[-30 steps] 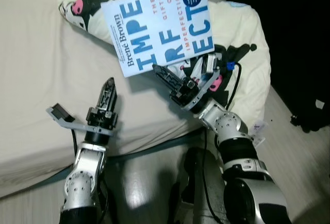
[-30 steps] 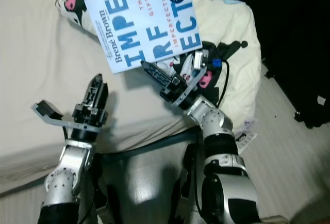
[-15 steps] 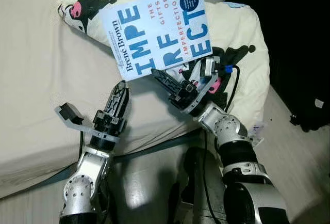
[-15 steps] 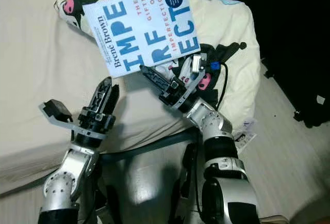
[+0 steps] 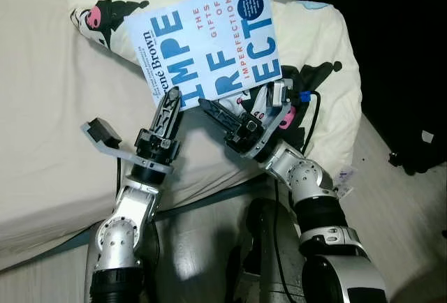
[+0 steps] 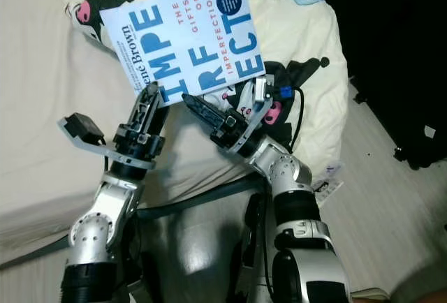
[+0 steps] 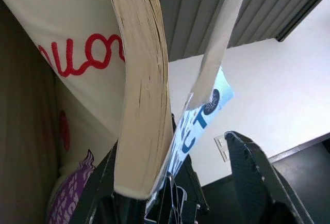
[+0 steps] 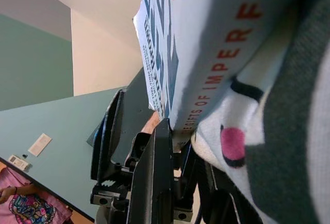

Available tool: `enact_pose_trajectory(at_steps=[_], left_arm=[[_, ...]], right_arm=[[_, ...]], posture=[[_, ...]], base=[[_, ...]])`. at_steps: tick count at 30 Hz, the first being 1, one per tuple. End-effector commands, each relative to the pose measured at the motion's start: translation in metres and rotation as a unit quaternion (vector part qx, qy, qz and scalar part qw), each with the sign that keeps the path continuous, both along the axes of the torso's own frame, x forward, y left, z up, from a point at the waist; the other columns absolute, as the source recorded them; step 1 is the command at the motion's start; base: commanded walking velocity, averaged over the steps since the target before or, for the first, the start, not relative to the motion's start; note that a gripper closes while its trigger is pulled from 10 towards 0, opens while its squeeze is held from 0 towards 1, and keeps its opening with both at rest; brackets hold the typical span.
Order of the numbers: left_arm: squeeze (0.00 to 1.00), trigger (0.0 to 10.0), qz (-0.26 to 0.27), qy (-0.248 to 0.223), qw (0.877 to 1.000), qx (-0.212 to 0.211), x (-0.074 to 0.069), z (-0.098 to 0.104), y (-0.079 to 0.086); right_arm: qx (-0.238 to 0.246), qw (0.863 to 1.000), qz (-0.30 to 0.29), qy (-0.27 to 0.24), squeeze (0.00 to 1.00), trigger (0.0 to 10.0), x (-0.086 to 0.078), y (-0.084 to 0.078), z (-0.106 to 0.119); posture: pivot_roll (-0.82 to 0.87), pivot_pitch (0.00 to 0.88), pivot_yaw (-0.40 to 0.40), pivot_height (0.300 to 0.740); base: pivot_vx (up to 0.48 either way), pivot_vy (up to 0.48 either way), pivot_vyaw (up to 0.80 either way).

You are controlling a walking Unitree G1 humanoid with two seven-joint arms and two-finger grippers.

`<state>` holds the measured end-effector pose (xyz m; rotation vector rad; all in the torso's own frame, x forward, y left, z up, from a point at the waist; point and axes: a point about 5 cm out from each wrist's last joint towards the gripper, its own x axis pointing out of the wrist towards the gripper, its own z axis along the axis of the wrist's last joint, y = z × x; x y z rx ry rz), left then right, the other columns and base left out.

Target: Clean up the room

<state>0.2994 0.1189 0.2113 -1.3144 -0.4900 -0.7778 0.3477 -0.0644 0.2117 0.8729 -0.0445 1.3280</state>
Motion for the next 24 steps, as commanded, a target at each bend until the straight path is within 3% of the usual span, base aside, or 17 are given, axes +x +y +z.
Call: enact_pose_trajectory(at_steps=[1,2,9,19,20,21,22,23,24], left_arm=[[0.00,1.4,-0.008,-0.027,1.000,-0.003,-0.002,0.008,-0.006],[0.00,0.0,-0.007,-0.025,1.000,-0.005,-0.002,0.007,-0.005],[0.00,0.0,-0.003,-0.020,1.000,-0.007,-0.001,0.006,-0.005],[0.00,0.0,0.035,0.000,0.999,-0.005,0.002,0.002,0.009],[0.00,0.0,0.047,0.003,0.999,-0.005,0.003,0.002,0.013],[0.00,0.0,0.047,0.003,0.999,-0.005,0.003,0.002,0.013],[0.00,0.0,0.063,0.002,0.998,-0.003,0.004,0.007,0.019],[0.00,0.0,0.063,0.002,0.998,-0.003,0.004,0.007,0.019],[0.00,0.0,0.078,-0.001,0.997,-0.003,0.004,0.013,0.026]], right_arm=[[-0.033,0.992,0.121,0.002,0.00,0.0,-0.021,0.038,-0.010],[-0.034,0.992,0.121,0.002,0.00,0.0,-0.022,0.038,-0.011],[-0.035,0.992,0.121,0.002,0.00,0.0,-0.023,0.038,-0.011],[-0.043,0.994,0.097,0.006,0.00,0.0,-0.020,0.034,-0.015],[-0.057,0.996,0.071,0.016,0.00,8.6,-0.016,0.033,-0.020],[-0.057,0.996,0.071,0.016,0.00,8.6,-0.016,0.033,-0.020],[-0.071,0.996,0.039,0.028,0.09,10.0,-0.012,0.031,-0.027],[-0.071,0.996,0.039,0.028,0.09,10.0,-0.012,0.031,-0.027],[-0.082,0.996,0.014,0.039,1.00,10.0,-0.011,0.027,-0.035]], posture=[[0.06,0.388,-0.071,0.520],[0.06,0.387,-0.071,0.520],[0.06,0.388,-0.072,0.520],[0.07,0.373,-0.071,0.520],[0.07,0.361,-0.072,0.520],[0.07,0.361,-0.072,0.520],[0.08,0.352,-0.073,0.520],[0.08,0.352,-0.073,0.520],[0.08,0.341,-0.073,0.520]], base=[[0.000,0.000,0.00],[0.000,0.000,0.00],[0.000,0.000,0.00],[0.000,0.000,0.00],[0.000,0.000,0.00],[0.000,0.000,0.00],[0.000,0.000,0.00],[0.000,0.000,0.00],[0.000,0.000,0.00]])
